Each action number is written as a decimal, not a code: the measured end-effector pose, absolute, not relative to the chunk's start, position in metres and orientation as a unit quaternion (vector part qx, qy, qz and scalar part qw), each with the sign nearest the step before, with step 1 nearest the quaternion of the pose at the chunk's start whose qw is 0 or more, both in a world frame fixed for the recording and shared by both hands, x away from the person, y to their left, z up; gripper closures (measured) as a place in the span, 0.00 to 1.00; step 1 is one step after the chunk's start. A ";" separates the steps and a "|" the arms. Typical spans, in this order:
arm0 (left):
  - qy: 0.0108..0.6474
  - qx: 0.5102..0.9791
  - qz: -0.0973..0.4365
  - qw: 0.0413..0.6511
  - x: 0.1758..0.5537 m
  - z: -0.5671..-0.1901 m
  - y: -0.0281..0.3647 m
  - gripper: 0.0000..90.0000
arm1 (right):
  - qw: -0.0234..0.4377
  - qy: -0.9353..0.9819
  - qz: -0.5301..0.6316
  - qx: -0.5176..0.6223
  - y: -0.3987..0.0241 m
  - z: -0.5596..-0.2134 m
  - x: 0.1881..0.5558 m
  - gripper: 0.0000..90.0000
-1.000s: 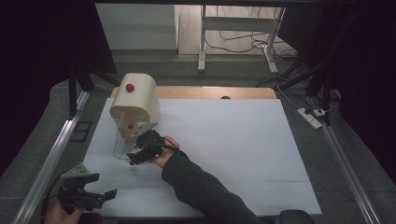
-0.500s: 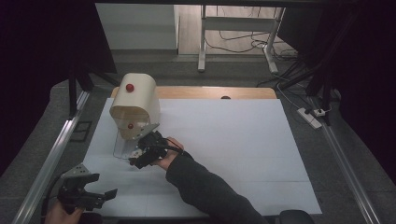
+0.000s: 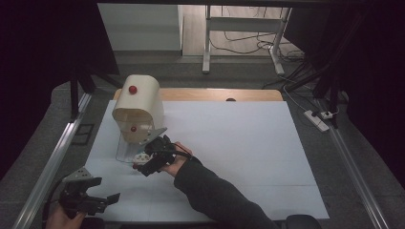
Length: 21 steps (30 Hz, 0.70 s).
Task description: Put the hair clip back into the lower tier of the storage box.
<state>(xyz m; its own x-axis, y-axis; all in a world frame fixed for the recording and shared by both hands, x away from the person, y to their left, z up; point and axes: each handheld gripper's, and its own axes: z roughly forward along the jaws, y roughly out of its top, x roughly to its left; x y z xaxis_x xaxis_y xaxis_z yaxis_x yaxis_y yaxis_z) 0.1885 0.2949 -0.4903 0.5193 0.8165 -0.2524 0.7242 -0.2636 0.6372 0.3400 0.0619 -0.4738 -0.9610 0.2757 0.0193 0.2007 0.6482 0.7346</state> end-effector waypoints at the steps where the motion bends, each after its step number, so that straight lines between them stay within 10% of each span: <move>1: 0.486 0.792 0.064 0.363 0.189 -0.490 0.295 0.01 | 0.045 0.907 0.398 0.130 0.061 -0.474 0.340 0.06; 21: 0.486 0.792 0.063 0.365 0.189 -0.490 0.295 0.01 | 0.032 0.915 0.385 0.117 0.044 -0.471 0.333 0.00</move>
